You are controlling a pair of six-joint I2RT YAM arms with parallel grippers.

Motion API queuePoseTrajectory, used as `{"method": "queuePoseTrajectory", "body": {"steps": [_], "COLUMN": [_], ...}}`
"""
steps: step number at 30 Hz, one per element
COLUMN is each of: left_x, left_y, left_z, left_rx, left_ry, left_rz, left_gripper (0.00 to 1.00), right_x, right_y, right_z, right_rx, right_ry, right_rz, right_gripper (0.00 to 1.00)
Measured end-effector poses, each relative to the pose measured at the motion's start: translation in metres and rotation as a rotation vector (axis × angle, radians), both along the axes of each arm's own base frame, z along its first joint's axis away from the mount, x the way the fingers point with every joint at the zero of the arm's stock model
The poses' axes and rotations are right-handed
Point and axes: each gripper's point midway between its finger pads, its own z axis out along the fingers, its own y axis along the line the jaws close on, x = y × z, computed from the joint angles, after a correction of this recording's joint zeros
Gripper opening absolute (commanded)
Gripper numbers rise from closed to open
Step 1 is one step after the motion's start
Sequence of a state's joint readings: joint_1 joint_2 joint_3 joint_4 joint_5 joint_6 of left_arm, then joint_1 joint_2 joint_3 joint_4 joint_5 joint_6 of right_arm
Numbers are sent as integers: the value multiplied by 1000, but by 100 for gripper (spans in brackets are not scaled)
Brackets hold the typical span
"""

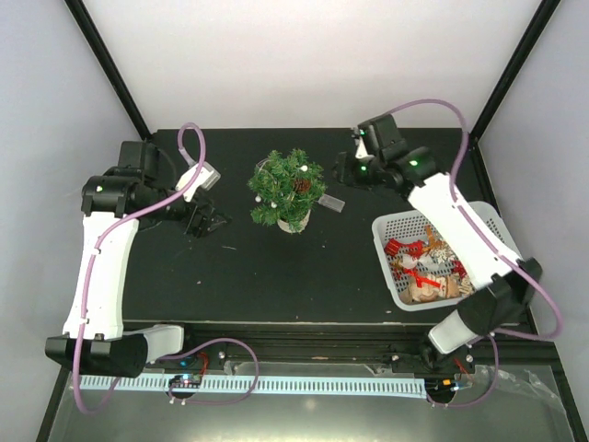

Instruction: Decorate the small christmas tree

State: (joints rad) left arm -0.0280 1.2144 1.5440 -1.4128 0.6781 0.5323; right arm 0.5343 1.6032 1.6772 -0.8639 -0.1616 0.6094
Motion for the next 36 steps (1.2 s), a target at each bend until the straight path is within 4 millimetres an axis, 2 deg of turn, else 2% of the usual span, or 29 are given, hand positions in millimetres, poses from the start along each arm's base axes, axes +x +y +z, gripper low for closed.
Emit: {"method": "queuePoseTrajectory", "body": {"steps": [3, 5, 7, 9, 11, 15, 22, 26, 31, 36], "left_x": [4, 8, 11, 15, 20, 28, 45, 47, 45, 43], "left_y": [-1, -2, -4, -7, -11, -18, -23, -24, -24, -24], "left_z": [0, 0, -4, -11, -17, -26, -43, -46, -55, -60], "left_rx": [-4, -10, -23, -38, -54, -84, -109, -117, -112, -106], "left_ry": [-10, -15, -10, 3, 14, 18, 46, 48, 67, 70], "left_rz": [-2, -6, -12, -19, -26, -42, -47, -51, -57, -66], "left_gripper": [80, 80, 80, 80, 80, 79, 79, 78, 78, 78], "right_x": [-18, -31, -45, -60, -74, -91, -93, -93, -99, -94], "right_y": [-43, -75, -110, -143, -168, -188, -222, -239, -254, -262], "right_z": [14, 13, -1, -27, -58, -96, -120, -143, -177, -197], "right_rx": [-81, -116, -155, -199, -247, -294, -300, -306, -303, -305], "right_ry": [-26, -26, 5, 75, 166, 296, 387, 454, 552, 598], "right_rz": [-94, -162, -237, -311, -370, -422, -543, -599, -644, -667], "right_gripper": [49, 49, 48, 48, 48, 47, 45, 41, 38, 35]}}
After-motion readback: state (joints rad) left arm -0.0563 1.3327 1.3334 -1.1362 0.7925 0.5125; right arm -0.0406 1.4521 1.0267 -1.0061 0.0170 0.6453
